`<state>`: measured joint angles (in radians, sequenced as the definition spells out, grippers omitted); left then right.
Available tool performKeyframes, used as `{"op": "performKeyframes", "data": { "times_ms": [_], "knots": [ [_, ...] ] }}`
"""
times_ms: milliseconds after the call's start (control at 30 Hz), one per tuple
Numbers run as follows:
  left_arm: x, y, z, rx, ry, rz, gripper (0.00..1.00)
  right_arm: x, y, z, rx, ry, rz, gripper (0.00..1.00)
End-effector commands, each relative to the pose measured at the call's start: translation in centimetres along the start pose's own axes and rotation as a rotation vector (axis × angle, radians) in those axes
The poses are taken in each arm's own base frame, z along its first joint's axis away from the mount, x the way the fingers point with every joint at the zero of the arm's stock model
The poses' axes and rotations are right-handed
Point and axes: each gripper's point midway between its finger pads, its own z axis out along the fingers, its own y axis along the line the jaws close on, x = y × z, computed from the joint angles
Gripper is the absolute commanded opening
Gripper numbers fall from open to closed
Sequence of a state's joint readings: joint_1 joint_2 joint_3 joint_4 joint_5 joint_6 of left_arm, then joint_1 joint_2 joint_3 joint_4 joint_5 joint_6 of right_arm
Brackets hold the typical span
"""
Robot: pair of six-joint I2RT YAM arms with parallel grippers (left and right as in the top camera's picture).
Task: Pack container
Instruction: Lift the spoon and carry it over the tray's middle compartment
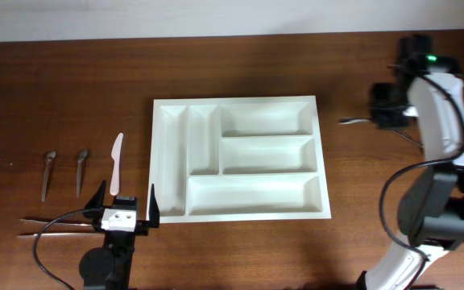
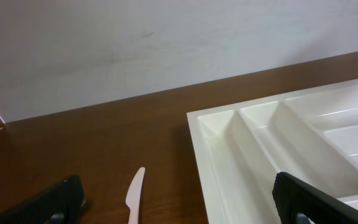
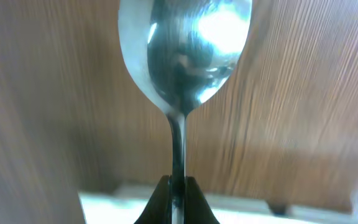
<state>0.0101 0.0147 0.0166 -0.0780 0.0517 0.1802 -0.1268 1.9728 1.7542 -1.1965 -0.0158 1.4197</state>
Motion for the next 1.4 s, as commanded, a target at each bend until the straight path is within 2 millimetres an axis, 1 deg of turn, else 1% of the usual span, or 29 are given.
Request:
{"op": "performKeyframes", "data": {
  "times_ms": [0,100,300,400,600,767,900,967,1100,1367],
  "knots": [
    [0.2,0.2,0.0,-0.013,0.001,0.016,0.99,4.9,0.5,-0.4,-0.005,0.063,0.007,0.04],
    [0.2,0.2,0.0,-0.013,0.001,0.016,0.99,8.2,0.7,-0.5,-0.01,0.079,-0.04,0.04],
    [0.2,0.2,0.0,-0.013,0.001,0.016,0.99,13.1,0.1,-0.5,-0.005,0.077,-0.159,0.04],
    [0.2,0.2,0.0,-0.013,0.001,0.016,0.99,15.0,-1.0,-0.6,0.026,0.082,-0.147,0.04],
    [0.2,0.2,0.0,-0.013,0.001,0.016,0.99,17.9,-3.2,-0.8,0.089,0.078,-0.104,0.04],
    [0.2,0.2,0.0,-0.013,0.001,0.016,0.99,20.2,-4.1,-0.9,0.097,0.08,-0.073,0.06],
    [0.2,0.2,0.0,-0.013,0.001,0.016,0.99,21.5,-4.7,-0.3,0.116,0.073,-0.092,0.07],
    [0.2,0.2,0.0,-0.013,0.001,0.016,0.99,21.7,-5.1,0.3,0.135,0.067,-0.093,0.07],
    [0.2,0.2,0.0,-0.013,0.001,0.016,0.99,21.6,-5.7,1.6,0.174,0.053,-0.094,0.07],
    [0.2,0.2,0.0,-0.013,0.001,0.016,0.99,21.2,-6.7,3.6,0.234,0.031,-0.092,0.09]
  ]
}}
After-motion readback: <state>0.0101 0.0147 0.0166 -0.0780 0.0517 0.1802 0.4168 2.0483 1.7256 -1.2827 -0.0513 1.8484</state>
